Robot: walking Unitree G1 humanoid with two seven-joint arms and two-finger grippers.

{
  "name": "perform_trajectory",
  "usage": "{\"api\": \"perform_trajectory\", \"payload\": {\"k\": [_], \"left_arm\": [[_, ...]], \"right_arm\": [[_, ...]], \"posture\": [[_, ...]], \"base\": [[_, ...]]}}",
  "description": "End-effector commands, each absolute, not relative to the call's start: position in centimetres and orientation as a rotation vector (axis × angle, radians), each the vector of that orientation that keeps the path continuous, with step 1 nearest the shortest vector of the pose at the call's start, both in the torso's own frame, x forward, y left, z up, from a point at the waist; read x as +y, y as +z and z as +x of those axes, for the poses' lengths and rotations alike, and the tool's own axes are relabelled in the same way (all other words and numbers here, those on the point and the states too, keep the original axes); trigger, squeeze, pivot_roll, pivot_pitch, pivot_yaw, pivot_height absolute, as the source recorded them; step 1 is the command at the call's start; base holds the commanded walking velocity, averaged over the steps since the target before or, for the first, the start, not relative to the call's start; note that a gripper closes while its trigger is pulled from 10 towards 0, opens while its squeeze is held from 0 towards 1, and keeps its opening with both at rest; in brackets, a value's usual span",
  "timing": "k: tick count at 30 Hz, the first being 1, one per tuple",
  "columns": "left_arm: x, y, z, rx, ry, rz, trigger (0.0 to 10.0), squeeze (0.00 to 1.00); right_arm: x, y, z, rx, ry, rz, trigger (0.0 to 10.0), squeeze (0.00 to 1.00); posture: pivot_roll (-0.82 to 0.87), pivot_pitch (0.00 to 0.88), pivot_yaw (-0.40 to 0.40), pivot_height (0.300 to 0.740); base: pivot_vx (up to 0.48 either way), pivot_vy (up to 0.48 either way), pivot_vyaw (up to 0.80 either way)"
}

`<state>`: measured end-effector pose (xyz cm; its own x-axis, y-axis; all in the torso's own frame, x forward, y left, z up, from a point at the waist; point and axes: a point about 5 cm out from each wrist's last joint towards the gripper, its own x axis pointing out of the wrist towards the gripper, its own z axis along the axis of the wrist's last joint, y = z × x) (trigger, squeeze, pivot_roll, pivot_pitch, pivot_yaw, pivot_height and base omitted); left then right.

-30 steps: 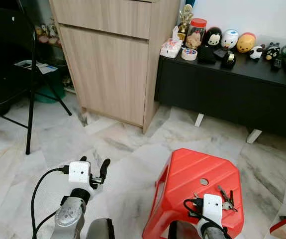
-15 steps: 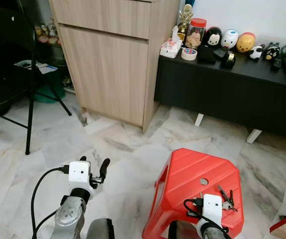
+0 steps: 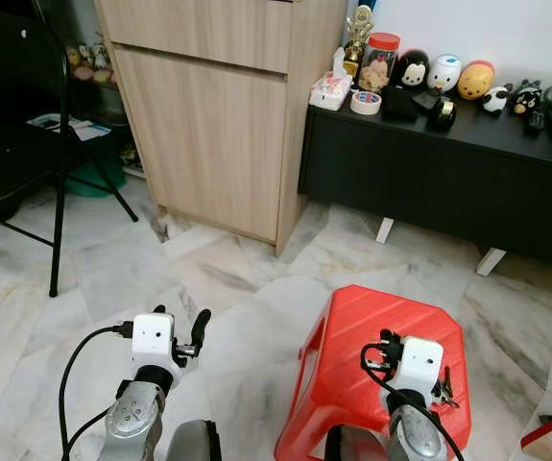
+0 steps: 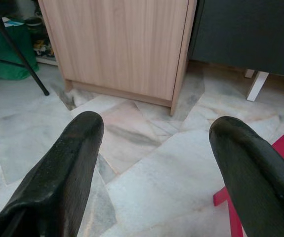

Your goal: Hang keys on a hook

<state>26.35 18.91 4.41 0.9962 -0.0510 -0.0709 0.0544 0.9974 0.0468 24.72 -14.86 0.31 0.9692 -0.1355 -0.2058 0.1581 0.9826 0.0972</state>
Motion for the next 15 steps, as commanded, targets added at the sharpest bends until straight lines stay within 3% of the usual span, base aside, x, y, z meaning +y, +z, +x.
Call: {"api": "perform_trajectory", "payload": {"k": [1,15], "left_arm": [[18.66,4.34,26.4,0.071,-0.071,0.071,10.0,0.0],[18.53,4.25,26.45,0.069,-0.07,0.068,10.0,0.0]], "right_arm": [[-15.06,0.64,24.69,0.175,-0.154,0.117,10.0,0.0],[-15.03,1.58,25.36,0.127,-0.125,0.111,10.0,0.0]], "posture": [[0.08,0.034,-0.074,0.599],[0.08,0.029,-0.077,0.624]], "base": [[0.0,0.0,0.0],[0.0,0.0,0.0]]}}
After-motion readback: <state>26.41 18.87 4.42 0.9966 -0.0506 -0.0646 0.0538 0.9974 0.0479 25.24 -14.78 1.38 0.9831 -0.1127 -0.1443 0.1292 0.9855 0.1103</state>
